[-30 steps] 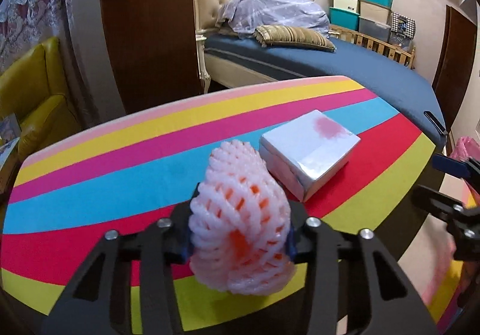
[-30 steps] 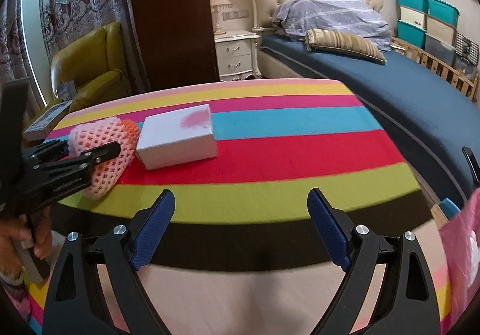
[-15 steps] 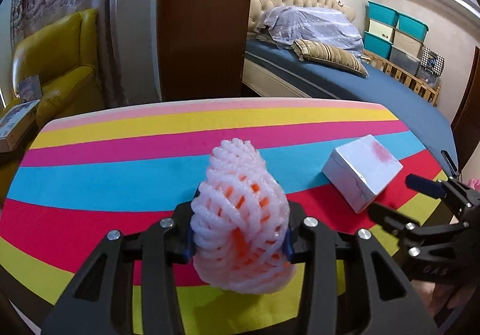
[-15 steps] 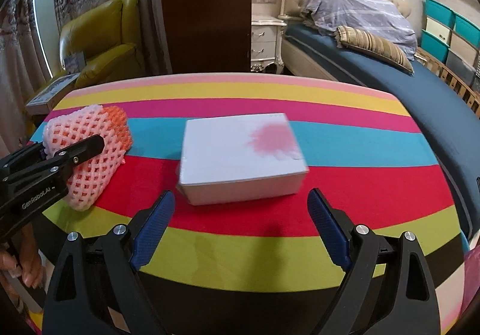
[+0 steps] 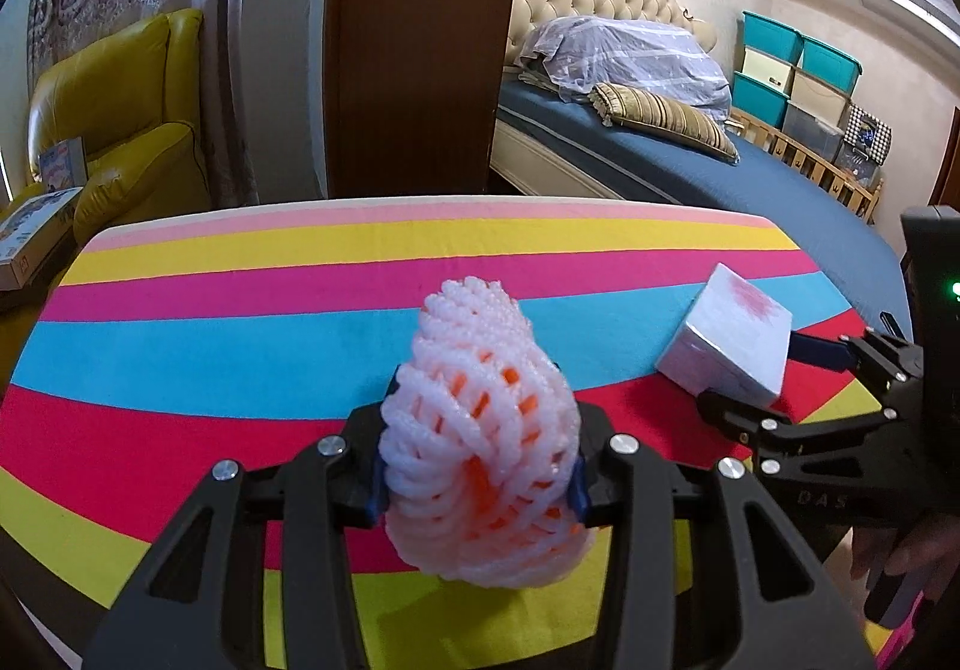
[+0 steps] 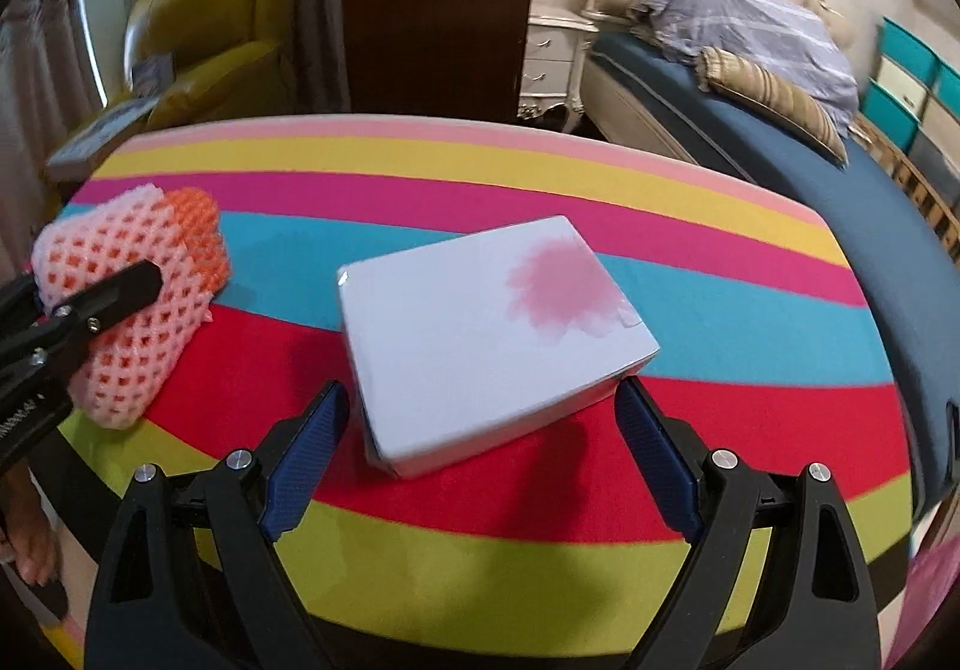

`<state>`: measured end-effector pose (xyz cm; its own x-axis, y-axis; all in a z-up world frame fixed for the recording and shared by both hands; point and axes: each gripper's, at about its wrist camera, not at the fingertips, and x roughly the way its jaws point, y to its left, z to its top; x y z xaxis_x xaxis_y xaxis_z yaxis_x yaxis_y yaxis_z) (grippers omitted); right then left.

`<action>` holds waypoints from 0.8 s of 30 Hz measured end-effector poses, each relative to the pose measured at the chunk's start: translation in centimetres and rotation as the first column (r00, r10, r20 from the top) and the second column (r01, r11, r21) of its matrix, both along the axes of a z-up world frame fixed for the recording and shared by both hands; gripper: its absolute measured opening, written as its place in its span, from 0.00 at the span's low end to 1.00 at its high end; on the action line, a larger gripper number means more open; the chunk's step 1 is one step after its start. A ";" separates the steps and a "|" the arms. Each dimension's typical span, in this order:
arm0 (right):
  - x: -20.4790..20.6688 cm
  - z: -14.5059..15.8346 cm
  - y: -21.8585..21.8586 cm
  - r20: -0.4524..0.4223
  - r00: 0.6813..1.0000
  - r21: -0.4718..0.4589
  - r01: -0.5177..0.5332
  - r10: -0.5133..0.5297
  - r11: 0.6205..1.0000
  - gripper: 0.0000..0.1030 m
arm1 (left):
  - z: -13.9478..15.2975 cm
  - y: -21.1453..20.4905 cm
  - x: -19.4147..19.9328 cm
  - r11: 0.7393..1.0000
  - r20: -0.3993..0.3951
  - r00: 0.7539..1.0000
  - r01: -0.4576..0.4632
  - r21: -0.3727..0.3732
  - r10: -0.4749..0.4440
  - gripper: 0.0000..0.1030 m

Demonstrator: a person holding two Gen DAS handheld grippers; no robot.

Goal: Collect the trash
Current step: 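Grasp the white pink-stained box with the right tool while the left tool holds the net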

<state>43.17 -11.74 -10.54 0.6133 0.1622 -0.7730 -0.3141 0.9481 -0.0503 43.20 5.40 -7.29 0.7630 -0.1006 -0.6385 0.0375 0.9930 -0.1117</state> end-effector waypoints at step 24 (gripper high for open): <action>3.8 -0.4 1.7 -0.075 0.996 0.117 0.064 -0.055 0.991 0.82 | 0.0 0.3 -0.2 0.999 -0.012 1.000 -0.017 -0.043 0.016 0.42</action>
<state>46.94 -10.06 -10.94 0.5690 0.2207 -0.7922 -0.2556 0.9631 0.0847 42.96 5.71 -7.31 0.7573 -0.1157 -0.6428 0.0194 0.9877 -0.1549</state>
